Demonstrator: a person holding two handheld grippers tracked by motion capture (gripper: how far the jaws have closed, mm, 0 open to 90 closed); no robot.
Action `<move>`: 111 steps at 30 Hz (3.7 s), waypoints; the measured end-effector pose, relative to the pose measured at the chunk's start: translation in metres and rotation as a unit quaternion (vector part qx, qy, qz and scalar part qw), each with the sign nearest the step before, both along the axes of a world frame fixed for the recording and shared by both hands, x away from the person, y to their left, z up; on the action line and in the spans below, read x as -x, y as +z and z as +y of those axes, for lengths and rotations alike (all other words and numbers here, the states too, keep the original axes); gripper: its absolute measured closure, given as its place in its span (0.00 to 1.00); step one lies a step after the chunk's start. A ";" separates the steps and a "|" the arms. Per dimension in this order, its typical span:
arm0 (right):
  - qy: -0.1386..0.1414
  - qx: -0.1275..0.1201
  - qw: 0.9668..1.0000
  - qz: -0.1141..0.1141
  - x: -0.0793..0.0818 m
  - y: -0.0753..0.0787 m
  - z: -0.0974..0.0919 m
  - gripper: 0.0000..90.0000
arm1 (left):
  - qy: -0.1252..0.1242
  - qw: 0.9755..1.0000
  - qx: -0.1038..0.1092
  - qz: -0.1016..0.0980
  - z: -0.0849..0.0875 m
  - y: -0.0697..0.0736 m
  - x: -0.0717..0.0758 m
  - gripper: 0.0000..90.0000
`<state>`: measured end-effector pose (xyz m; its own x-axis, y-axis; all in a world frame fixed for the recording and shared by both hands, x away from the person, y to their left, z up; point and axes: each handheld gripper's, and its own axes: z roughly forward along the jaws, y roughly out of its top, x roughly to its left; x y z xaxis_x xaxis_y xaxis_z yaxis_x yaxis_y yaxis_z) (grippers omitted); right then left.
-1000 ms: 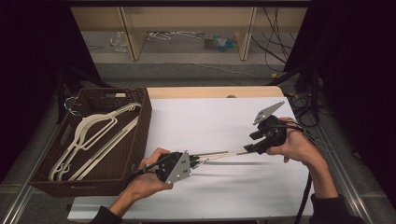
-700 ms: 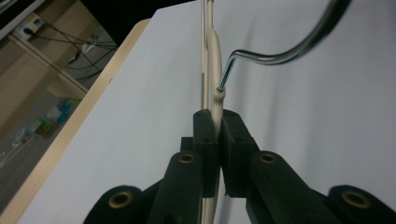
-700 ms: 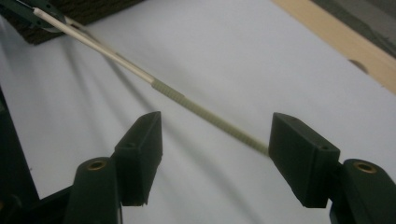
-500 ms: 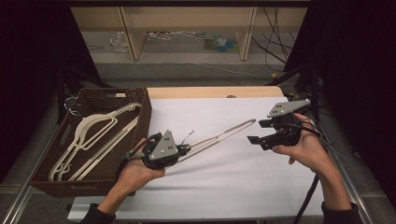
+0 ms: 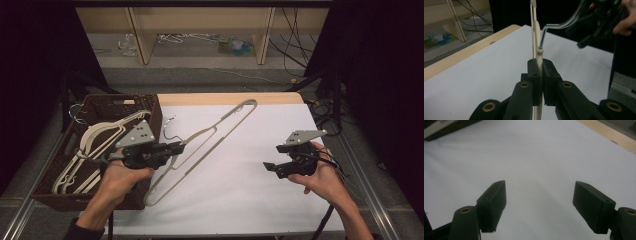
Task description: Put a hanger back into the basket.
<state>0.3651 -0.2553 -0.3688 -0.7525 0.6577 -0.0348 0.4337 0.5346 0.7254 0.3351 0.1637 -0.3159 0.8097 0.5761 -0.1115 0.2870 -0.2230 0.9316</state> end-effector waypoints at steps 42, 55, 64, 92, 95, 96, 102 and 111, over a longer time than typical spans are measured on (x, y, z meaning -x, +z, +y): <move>0.009 0.015 1.000 0.026 0.008 -0.033 0.003 0.28 | 0.166 0.985 -0.037 0.012 0.202 0.039 -0.040 0.95; 0.010 0.018 0.999 0.032 0.008 -0.035 0.001 0.28 | 0.176 0.983 -0.051 0.034 0.218 0.008 -0.045 0.95; 0.010 0.012 1.000 0.020 0.009 -0.037 0.001 0.28 | 0.185 0.979 -0.056 0.058 0.227 -0.008 -0.049 0.95; 0.015 0.014 0.999 0.030 0.010 -0.039 0.000 0.28 | 0.175 0.966 -0.129 0.139 0.208 -0.054 -0.083 0.95; 0.024 0.017 0.999 0.024 0.010 -0.040 0.000 0.28 | 0.207 0.962 -0.120 0.134 0.209 -0.064 -0.086 0.94; 0.021 0.015 0.999 0.021 0.010 -0.041 0.001 0.28 | 0.222 0.959 -0.116 0.132 0.211 -0.066 -0.087 0.92; 0.021 0.015 0.999 0.020 0.010 -0.042 0.001 0.28 | 0.307 0.935 -0.136 0.115 0.222 -0.065 -0.085 0.73; 0.020 0.016 0.999 0.026 0.010 -0.040 0.002 0.28 | 0.310 0.942 -0.114 0.061 0.196 -0.044 -0.058 0.56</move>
